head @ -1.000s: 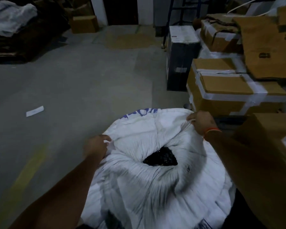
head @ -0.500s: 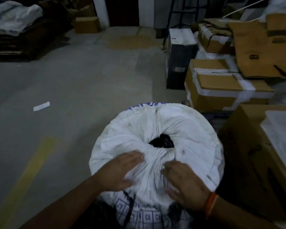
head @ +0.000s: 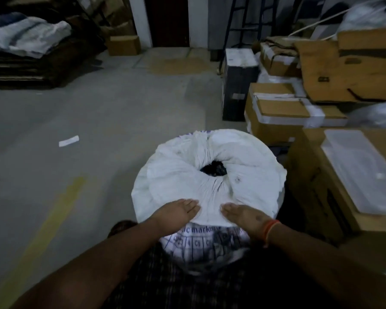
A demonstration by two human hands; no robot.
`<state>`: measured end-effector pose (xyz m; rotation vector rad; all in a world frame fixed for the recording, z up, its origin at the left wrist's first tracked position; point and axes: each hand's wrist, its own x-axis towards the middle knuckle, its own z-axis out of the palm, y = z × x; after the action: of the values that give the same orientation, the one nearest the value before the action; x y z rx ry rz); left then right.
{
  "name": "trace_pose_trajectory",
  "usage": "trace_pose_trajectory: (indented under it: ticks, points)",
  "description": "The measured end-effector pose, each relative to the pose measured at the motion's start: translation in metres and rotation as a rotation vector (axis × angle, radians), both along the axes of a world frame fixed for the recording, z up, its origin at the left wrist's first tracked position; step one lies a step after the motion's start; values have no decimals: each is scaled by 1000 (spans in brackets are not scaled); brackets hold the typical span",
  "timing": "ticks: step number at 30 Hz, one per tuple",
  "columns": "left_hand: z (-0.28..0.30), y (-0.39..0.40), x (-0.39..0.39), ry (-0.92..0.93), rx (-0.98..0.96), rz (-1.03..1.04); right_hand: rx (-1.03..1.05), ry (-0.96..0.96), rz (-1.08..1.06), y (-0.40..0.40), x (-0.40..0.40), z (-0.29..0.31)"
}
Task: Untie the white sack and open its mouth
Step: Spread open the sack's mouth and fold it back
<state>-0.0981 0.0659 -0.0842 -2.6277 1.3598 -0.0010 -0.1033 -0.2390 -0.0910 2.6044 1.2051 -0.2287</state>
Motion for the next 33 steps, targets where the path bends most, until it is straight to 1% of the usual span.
trace_pose_trajectory:
  ticks: [1,2,3,5,6,7,9,10,12,13,14,15,16,18,20,21,22,23,24,25,26,27,28,30,31,33]
  points:
    - [-4,-11,-17,88,-10,24,-36,-13,52,-15,-3,-4]
    - [-7,-26,-35,135,21,35,-132,64,88,-28,-8,-5]
    - [-10,-45,-51,186,33,81,-184,137,74,-39,-14,-3]
    - [-16,-84,-75,271,85,166,-301,195,5,-55,-24,2]
    - [-25,-102,-84,289,102,196,-363,199,-9,-60,-27,6]
    - [-33,-117,-91,280,62,225,-402,188,-18,-67,-30,9]
    - [-44,-142,-103,340,15,276,-452,172,-59,-76,-35,13]
    - [-55,-151,-103,375,15,302,-459,165,-87,-80,-36,15]
    - [-79,-166,-95,514,42,378,-485,141,-110,-85,-36,16]
    - [-79,-172,-90,533,-43,398,-501,135,-128,-88,-36,14]
    - [-72,-178,-89,489,-99,422,-512,131,-152,-91,-34,12]
    - [-64,-179,-91,532,-103,493,-519,128,-177,-93,-32,11]
    - [-52,-179,-93,534,-91,474,-525,128,-210,-95,-30,11]
    - [-58,-178,-87,489,-67,397,-514,138,-283,-99,-28,6]
    - [-57,-177,-85,481,-139,295,-395,199,-353,-99,-25,5]
    - [-52,-177,-84,512,-211,280,-260,249,-406,-97,-24,8]
    - [-45,-175,-81,570,-270,264,-32,284,-502,-95,-24,12]
    - [-29,-173,-77,613,-364,302,248,264,-600,-93,-22,17]
    - [-15,-172,-68,615,-472,334,519,177,-656,-90,-20,24]
    - [-1,-168,-56,595,-608,387,754,50,-660,-89,-15,29]
    - [14,-164,-40,545,-740,430,911,-79,-639,-90,-9,34]
    - [25,-159,-24,465,-839,460,1012,-165,-639,-91,-1,36]
    - [34,-153,-4,359,-929,483,1059,-211,-666,-91,9,40]
    - [50,-141,34,239,-1057,557,1081,-248,-773,-93,34,44]
    - [58,-134,55,203,-1085,593,1051,-220,-874,-96,49,46]
    - [60,-114,95,114,-1068,641,882,-52,-1114,-101,76,44]
